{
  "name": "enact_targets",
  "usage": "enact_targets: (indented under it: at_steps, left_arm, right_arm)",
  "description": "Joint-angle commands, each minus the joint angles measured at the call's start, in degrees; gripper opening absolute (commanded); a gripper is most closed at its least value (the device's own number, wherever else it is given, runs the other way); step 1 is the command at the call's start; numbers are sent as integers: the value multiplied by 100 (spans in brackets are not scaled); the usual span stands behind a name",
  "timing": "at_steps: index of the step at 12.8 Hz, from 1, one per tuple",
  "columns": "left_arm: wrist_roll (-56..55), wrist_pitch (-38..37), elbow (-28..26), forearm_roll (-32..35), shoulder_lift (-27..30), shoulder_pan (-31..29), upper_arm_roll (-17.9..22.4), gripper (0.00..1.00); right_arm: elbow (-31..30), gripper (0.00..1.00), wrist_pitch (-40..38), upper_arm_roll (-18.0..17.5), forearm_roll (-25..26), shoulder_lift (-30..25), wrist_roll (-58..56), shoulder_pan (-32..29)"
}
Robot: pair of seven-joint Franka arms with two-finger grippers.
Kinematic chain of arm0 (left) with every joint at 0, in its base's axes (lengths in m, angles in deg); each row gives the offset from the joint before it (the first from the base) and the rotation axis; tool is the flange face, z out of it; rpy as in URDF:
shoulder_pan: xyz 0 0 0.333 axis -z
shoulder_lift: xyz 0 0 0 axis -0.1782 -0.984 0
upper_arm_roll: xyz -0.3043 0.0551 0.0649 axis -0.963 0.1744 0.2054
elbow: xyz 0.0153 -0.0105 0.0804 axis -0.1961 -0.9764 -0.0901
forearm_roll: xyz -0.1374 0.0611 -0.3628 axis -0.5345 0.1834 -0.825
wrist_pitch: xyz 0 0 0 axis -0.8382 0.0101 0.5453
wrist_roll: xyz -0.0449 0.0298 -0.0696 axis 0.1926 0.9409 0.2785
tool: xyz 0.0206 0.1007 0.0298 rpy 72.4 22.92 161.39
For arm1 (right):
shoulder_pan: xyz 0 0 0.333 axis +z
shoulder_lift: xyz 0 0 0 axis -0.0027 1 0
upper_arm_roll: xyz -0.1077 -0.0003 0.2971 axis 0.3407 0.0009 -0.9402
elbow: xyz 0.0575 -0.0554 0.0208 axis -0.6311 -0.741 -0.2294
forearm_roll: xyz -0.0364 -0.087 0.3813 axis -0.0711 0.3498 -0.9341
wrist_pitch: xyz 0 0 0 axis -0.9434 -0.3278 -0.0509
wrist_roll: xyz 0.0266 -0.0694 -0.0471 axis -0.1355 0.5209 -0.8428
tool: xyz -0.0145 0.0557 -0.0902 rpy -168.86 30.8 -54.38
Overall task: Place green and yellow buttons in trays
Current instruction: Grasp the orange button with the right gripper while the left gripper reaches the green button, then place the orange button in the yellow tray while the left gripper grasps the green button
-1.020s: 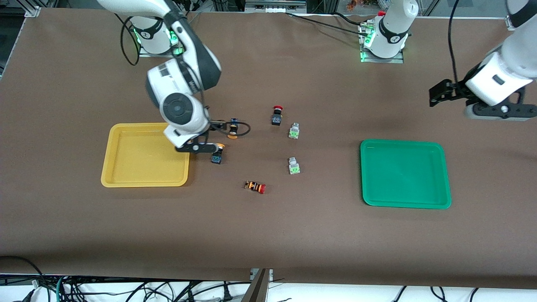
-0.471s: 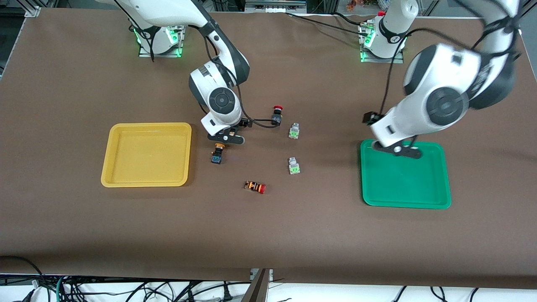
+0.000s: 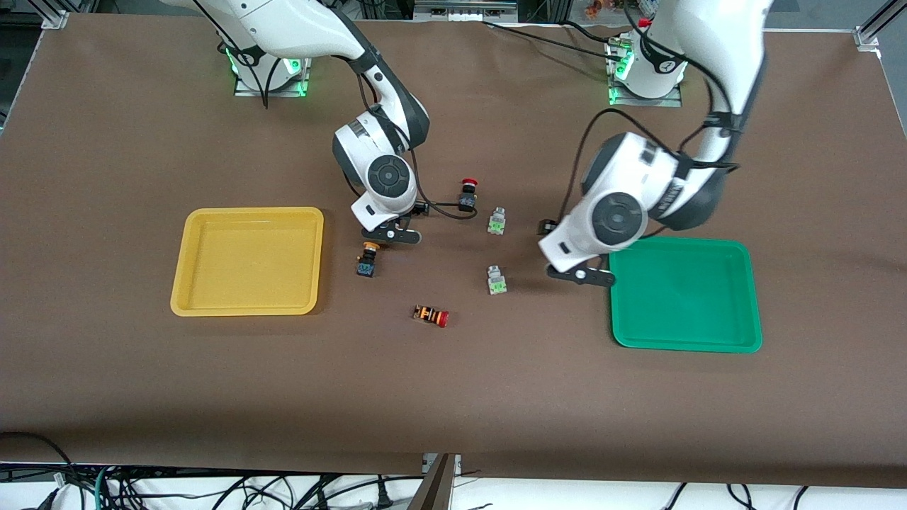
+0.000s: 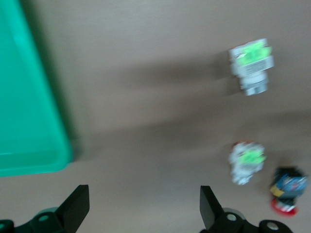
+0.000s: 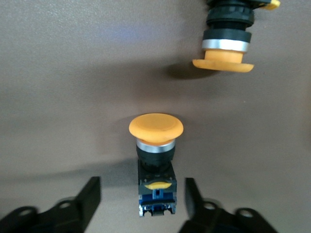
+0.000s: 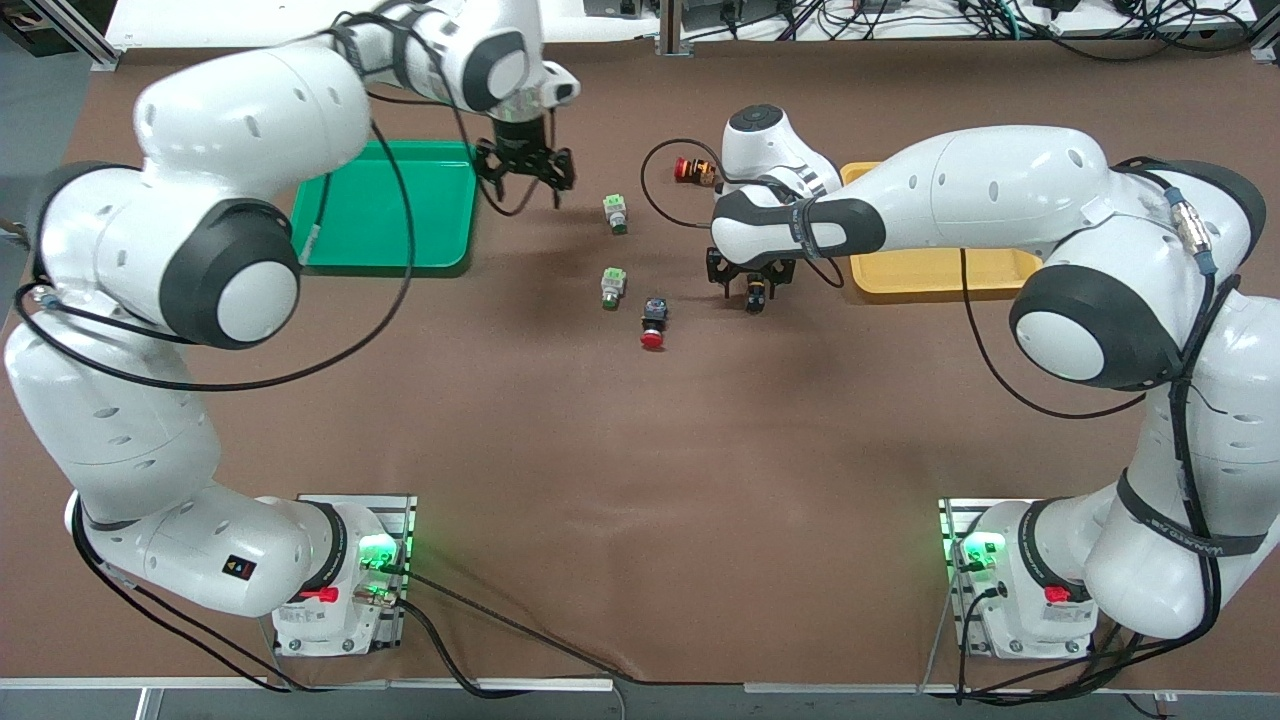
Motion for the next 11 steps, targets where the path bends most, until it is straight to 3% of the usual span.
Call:
enact_targets:
  at_steps: [1,3,5,7,11]
  left_arm:
    - [-639,399,40,-57,-294,535,82,100]
    - [-658,601,-56,-30,-505,703,82,100]
    - [-667,1345,-590,-56,-497,800,73,100]
    - [-719,1893,-952,-92,-479,809,56,100]
    - [-816,2157,-1093,-452,-488,827,-41,100]
  right_arm:
    - [-62,0,51,53,-95,-69,-100,56]
    - [-27,0,-28,70,-77,-148,-223,39]
    - [8,0,-412,236,-86,-419,-679,-5]
    - [60,0,-922,701,-95,-753,-1362,-5]
    - [43,0,-1496,2088,-104,-948,-3181,-14]
